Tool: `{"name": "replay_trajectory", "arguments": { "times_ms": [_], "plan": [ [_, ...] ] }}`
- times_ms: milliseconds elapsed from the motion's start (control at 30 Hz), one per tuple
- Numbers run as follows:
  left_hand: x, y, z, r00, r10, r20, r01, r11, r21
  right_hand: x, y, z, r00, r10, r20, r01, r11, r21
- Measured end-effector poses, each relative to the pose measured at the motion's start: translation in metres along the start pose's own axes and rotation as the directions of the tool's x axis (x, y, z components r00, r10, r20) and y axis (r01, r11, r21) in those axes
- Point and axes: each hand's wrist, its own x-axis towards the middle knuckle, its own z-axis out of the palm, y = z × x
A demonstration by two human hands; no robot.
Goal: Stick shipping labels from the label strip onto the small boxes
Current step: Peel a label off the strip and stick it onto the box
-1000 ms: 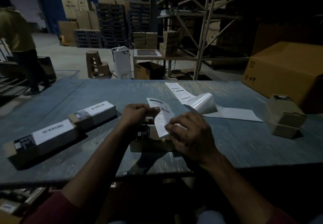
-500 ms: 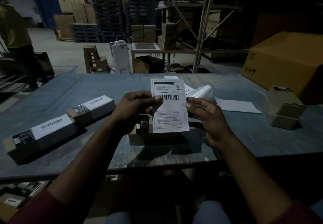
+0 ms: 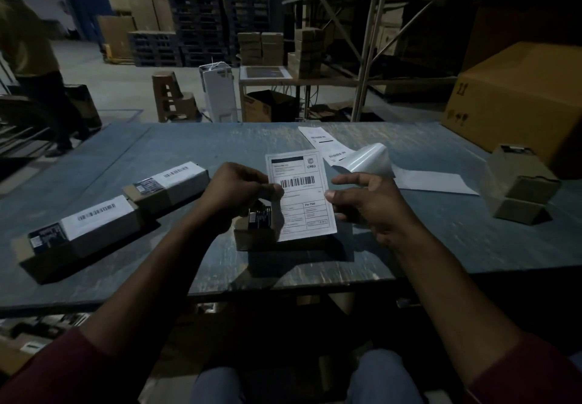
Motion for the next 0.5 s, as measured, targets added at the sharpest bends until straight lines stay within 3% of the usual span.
{"name": "replay_trajectory", "arguments": {
  "times_ms": [300,500],
  "plan": [
    [0.007,-0.010,0.000,0.992,-0.123,-0.008,0.123,0.992,-0.016,0.008,0.010,0.008,0.988,0.154,0.014,-0.154,0.987,-0.040],
    [0.012,-0.011,0.000,0.992,-0.124,-0.001,0.124,0.992,-0.001,0.008,0.010,0.007,0.983,0.182,-0.002,-0.182,0.978,-0.098]
  ]
}}
